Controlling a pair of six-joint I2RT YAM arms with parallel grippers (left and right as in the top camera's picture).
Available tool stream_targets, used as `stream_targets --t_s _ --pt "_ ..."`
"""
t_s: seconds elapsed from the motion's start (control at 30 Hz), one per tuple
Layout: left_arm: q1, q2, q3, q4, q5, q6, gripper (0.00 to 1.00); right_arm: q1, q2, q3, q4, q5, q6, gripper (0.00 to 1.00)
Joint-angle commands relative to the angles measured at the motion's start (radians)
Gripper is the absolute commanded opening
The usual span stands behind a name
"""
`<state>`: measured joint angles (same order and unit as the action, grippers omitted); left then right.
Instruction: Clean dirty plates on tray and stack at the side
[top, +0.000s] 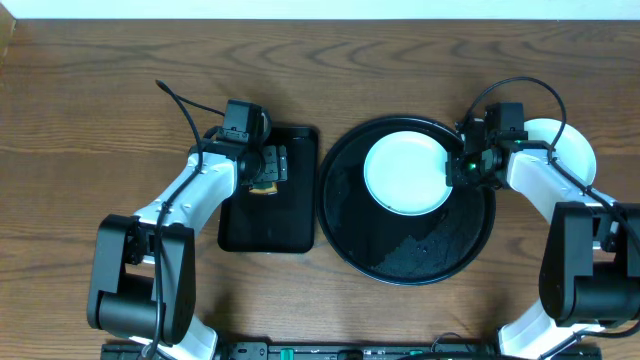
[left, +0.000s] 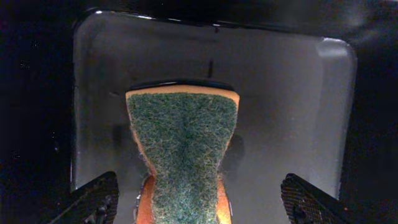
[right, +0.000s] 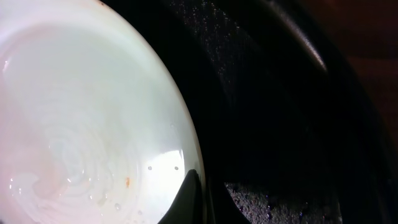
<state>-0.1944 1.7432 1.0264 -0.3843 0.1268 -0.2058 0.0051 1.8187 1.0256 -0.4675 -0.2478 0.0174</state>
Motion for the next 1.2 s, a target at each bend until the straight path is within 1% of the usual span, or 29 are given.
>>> stream_targets --t_s 0.0,0.27,0.5,0.67,0.9,1.07,1.17 --pt "-0.003 0.002 -0.009 0.002 -0.012 0.005 0.84 0.015 -0.061 0.014 -0.013 0.021 -0.019 0.01" --pt "-0.003 0.002 -0.009 0.002 -0.012 0.005 0.85 0.077 -0.202 0.014 -0.027 0.19 -0.049 0.01" --pt "-0.003 0.002 -0.009 0.001 -0.012 0.005 0.85 0.199 -0.321 0.014 -0.031 0.354 -0.09 0.01" --pt "-0.003 0.002 -0.009 0.001 -0.012 0.005 0.85 0.343 -0.386 0.014 -0.038 0.589 -0.131 0.01" --pt "-0.003 0.002 -0.009 0.002 -0.012 0.005 0.85 0.577 -0.448 0.014 -0.037 0.996 -0.157 0.01" --pt "-0.003 0.002 -0.009 0.001 -0.012 0.005 0.85 0.757 -0.459 0.014 -0.019 1.304 -0.178 0.01" --pt "-0.003 0.002 -0.009 0.001 -0.012 0.005 0.85 0.838 -0.459 0.014 0.002 1.406 -0.217 0.01"
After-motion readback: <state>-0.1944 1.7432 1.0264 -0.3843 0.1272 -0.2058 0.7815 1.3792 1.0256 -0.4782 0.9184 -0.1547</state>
